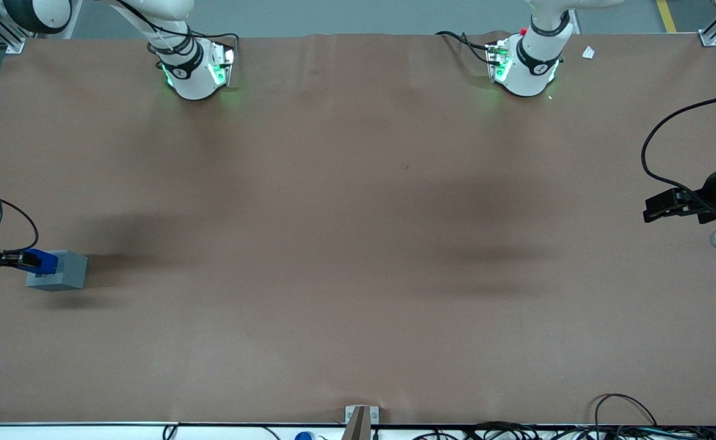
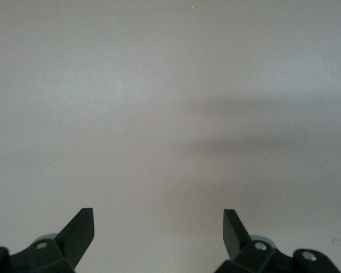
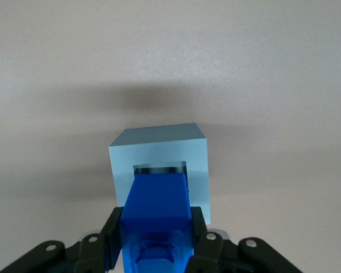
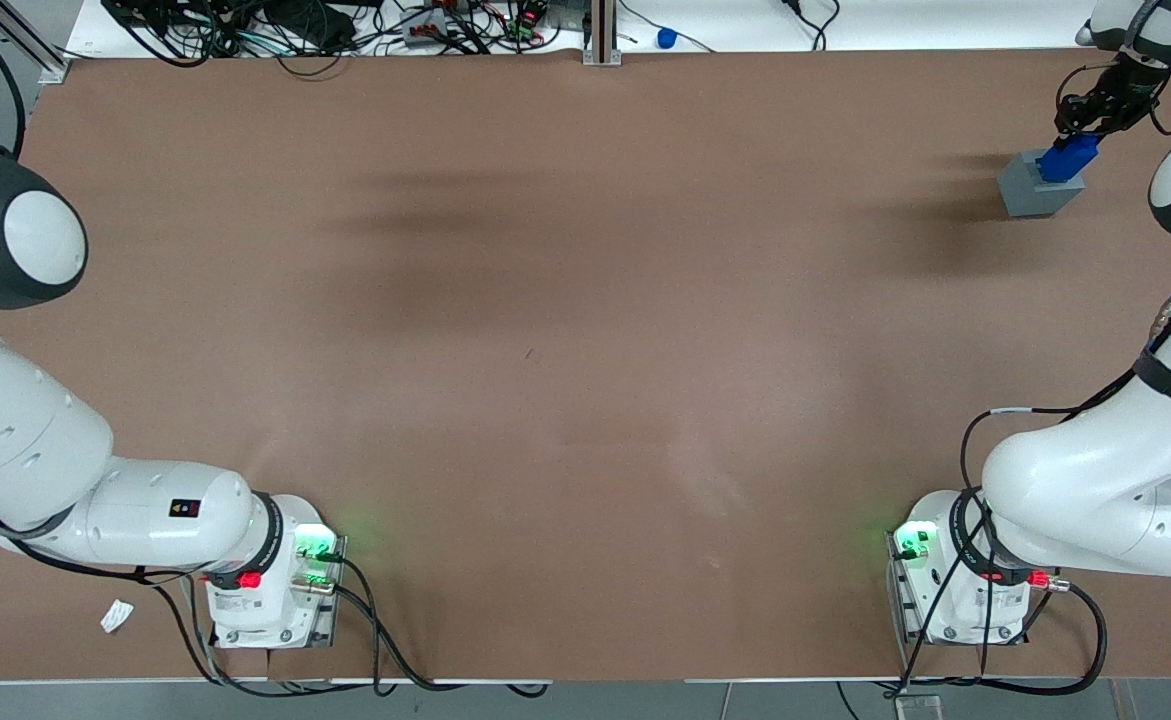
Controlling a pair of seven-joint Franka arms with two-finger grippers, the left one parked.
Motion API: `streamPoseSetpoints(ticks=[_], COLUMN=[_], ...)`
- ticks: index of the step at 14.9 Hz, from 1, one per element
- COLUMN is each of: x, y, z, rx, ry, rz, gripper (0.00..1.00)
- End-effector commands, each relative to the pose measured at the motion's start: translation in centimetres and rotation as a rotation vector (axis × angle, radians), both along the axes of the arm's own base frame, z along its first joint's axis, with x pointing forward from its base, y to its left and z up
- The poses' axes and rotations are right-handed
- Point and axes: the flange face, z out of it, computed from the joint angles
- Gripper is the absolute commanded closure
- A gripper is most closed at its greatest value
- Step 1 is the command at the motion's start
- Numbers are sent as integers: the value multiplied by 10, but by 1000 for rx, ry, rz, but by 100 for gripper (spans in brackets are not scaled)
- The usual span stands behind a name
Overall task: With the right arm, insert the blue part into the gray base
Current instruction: 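Lower the blue block into the gray base's square opening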
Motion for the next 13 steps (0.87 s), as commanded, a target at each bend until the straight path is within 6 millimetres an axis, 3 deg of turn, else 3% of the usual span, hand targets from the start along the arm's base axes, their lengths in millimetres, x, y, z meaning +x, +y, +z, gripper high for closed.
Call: streamPoseSetpoints(ticks=[1, 13], x=[4, 5], y=[-5, -4], z=[-3, -12], rx=[1, 6], ry=[-7, -7], rz=[-12, -13], gripper=[73, 73])
